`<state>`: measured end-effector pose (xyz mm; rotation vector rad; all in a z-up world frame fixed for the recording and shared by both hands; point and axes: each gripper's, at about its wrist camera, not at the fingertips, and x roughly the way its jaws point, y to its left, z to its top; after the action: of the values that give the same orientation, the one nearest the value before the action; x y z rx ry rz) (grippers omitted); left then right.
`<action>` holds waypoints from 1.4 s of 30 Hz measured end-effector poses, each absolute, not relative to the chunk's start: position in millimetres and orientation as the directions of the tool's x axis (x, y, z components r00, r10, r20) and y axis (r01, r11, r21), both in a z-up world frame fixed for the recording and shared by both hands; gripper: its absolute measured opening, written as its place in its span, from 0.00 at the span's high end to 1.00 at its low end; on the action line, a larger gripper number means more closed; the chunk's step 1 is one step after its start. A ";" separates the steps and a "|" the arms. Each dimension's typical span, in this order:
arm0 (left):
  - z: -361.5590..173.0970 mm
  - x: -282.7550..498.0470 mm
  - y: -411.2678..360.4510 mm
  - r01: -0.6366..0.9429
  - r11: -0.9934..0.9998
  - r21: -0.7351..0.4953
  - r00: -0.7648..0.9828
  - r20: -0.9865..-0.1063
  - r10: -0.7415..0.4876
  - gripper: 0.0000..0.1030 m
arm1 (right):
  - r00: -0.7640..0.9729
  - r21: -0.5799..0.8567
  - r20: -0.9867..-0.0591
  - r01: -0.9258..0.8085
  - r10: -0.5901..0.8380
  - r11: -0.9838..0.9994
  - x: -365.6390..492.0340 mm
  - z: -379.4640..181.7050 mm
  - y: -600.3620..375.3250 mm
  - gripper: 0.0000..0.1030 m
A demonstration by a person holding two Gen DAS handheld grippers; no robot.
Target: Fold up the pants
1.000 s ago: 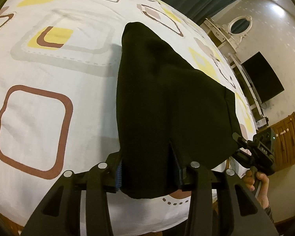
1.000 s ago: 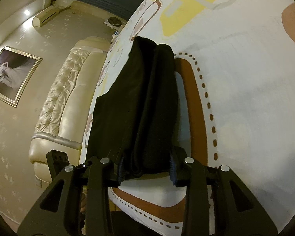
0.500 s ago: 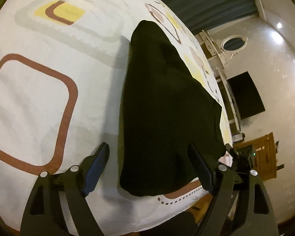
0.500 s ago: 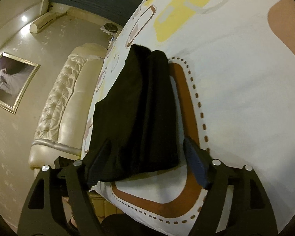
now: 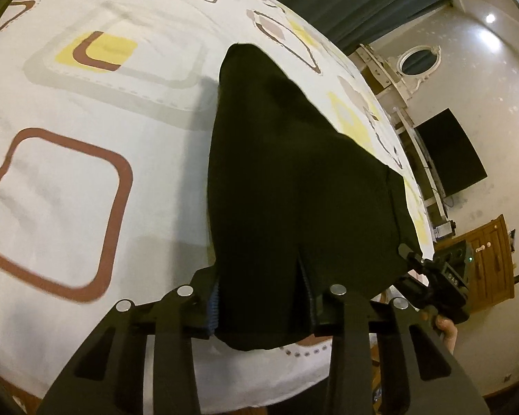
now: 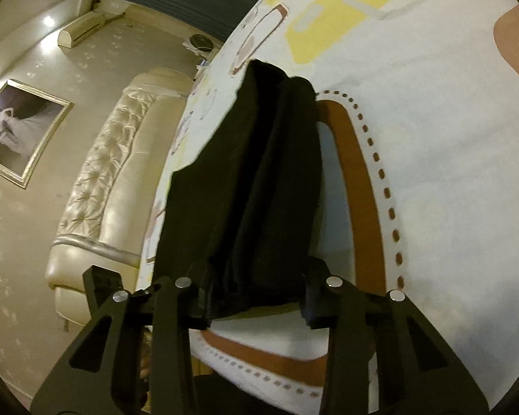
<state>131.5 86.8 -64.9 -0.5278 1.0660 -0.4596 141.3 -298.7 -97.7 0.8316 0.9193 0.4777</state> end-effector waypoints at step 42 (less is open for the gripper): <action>-20.0 46.7 54.2 0.096 0.988 -0.123 0.658 -0.737 -0.156 0.16 | 0.596 0.258 -0.781 0.037 0.186 0.966 74.4 -61.9 -254.7 0.12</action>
<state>46.7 54.2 -20.0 -0.0751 0.8410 -0.1429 74.4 -254.7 -61.9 0.2588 0.9307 0.0877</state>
